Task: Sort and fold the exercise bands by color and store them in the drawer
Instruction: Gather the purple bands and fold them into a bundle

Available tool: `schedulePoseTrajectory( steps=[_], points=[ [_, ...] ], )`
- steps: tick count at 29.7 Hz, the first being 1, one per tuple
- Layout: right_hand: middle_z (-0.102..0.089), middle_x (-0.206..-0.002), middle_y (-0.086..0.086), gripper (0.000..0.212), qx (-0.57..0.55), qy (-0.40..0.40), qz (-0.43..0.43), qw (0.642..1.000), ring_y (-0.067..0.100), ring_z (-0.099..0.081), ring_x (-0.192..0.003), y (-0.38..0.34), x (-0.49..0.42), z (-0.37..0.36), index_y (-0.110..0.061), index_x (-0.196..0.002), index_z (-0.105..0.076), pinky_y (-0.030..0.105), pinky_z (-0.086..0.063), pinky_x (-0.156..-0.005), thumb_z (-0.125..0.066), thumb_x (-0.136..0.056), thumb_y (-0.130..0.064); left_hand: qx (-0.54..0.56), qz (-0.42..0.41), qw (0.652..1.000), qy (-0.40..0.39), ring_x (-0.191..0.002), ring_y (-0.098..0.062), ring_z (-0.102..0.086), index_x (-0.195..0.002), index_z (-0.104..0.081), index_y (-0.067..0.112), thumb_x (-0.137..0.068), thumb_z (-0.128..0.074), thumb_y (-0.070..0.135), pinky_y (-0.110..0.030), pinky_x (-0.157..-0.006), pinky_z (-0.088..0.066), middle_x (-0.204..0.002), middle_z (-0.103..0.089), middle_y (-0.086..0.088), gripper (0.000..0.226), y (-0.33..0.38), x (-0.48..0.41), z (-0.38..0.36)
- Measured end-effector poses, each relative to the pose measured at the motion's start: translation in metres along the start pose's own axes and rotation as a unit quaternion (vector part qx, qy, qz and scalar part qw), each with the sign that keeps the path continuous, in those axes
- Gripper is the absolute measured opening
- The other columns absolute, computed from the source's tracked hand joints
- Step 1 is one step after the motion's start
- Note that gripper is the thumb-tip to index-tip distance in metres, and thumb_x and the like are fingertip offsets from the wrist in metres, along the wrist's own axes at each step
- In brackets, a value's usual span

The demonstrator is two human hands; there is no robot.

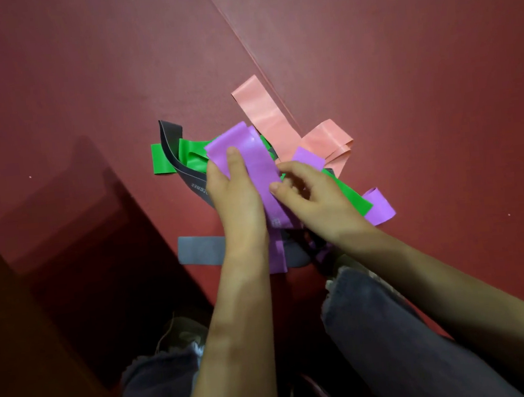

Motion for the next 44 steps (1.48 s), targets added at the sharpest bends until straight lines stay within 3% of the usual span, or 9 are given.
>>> schedulePoseTrajectory(
  steps=[4,8,12,20,25,32,37,41,44],
  points=[
    [-0.044,-0.113,-0.001,0.038,0.091,0.006,0.045,0.995,0.009,-0.041,-0.111,-0.010,-0.003,0.007,-0.006,-0.108,-0.059,0.014,-0.027,-0.098,-0.053,-0.081,-0.033,0.022,-0.032,0.998,-0.051,-0.094,-0.018,-0.059,-0.104,-0.055,0.009,-0.094,-0.042,0.020,-0.031,-0.091,-0.046,-0.103,-0.061,-0.007,0.020,0.015,-0.002,-0.010],
    [-0.059,-0.113,-0.001,0.042,0.096,-0.064,0.066,0.991,0.013,-0.054,-0.108,-0.024,-0.004,0.000,-0.011,-0.110,-0.052,0.023,-0.039,-0.094,-0.048,-0.081,-0.040,0.042,-0.053,0.996,-0.052,-0.056,-0.002,-0.050,-0.076,-0.048,0.021,-0.096,-0.039,0.013,-0.018,-0.058,-0.043,-0.067,-0.050,0.006,0.023,0.031,-0.001,-0.011],
    [-0.043,-0.112,-0.022,0.043,0.057,0.010,0.130,0.990,-0.010,-0.044,-0.100,-0.033,0.002,0.008,-0.025,-0.121,-0.040,0.000,-0.034,-0.085,-0.056,-0.082,-0.028,0.066,-0.083,0.994,-0.034,-0.079,-0.016,-0.048,-0.078,-0.050,0.022,-0.090,-0.043,0.022,-0.031,-0.075,-0.042,-0.078,-0.051,0.000,0.014,0.047,-0.008,-0.008],
    [-0.046,-0.117,-0.008,0.043,-0.007,0.066,0.032,0.997,0.008,-0.052,-0.099,0.005,0.005,0.012,-0.020,-0.118,-0.047,0.019,-0.042,-0.094,-0.065,-0.079,-0.021,0.044,-0.075,0.996,-0.025,-0.078,-0.012,-0.045,-0.076,-0.048,0.022,-0.096,-0.039,0.015,-0.026,-0.076,-0.039,-0.076,-0.048,0.006,0.023,0.042,-0.002,-0.012],
    [-0.040,-0.055,-0.004,0.021,0.117,0.104,0.017,0.987,0.021,-0.039,-0.059,0.007,0.010,0.019,-0.026,-0.065,-0.042,0.039,-0.038,-0.062,-0.046,-0.082,-0.038,0.048,-0.079,0.996,-0.017,-0.072,-0.011,-0.046,-0.076,-0.049,0.022,-0.096,-0.039,0.016,-0.025,-0.072,-0.041,-0.073,-0.049,0.006,0.023,0.042,-0.006,-0.010],
    [-0.055,-0.069,0.005,0.023,0.004,0.083,0.065,0.994,0.017,-0.048,-0.065,-0.002,0.018,0.015,-0.011,-0.077,-0.055,0.030,-0.041,-0.066,-0.051,-0.081,-0.033,0.057,-0.076,0.995,-0.012,-0.055,0.001,-0.048,-0.078,-0.050,0.022,-0.096,-0.039,0.016,-0.015,-0.057,-0.043,-0.058,-0.053,0.019,0.021,0.044,-0.006,-0.009],
    [-0.061,-0.079,0.007,0.021,-0.126,0.023,0.015,0.992,0.004,-0.052,-0.062,0.012,0.024,-0.012,-0.025,-0.089,-0.045,0.015,-0.041,-0.061,-0.046,-0.074,-0.011,0.118,-0.064,0.991,-0.009,-0.089,-0.017,-0.051,-0.114,-0.053,0.004,-0.094,-0.042,0.018,-0.033,-0.085,-0.044,-0.096,-0.054,-0.007,0.027,0.040,-0.009,-0.005],
    [-0.060,-0.097,0.018,0.030,0.017,0.026,0.017,0.999,0.030,-0.058,-0.090,0.026,0.011,-0.013,-0.006,-0.106,-0.050,0.041,-0.046,-0.085,-0.045,-0.078,-0.014,0.092,-0.041,0.994,-0.033,-0.063,-0.004,-0.051,-0.084,-0.053,0.017,-0.095,-0.042,0.014,-0.015,-0.062,-0.043,-0.070,-0.055,0.007,0.016,0.030,-0.005,-0.012],
    [-0.057,-0.100,0.022,0.035,0.163,0.056,0.037,0.984,0.034,-0.053,-0.096,0.031,0.002,0.002,0.002,-0.106,-0.057,0.030,-0.033,-0.085,-0.048,-0.077,-0.016,0.090,0.004,0.994,-0.062,-0.052,0.000,-0.050,-0.073,-0.049,0.019,-0.094,-0.044,0.016,-0.013,-0.052,-0.042,-0.067,-0.052,0.004,0.021,0.013,-0.003,-0.022]
  ],
)
Point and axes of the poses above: each hand's wrist, its own x-axis away from the middle knuckle, its own z-axis out of the back of the hand, y = z × x, the point moved 9 cm from there along -x, towards the middle knuckle
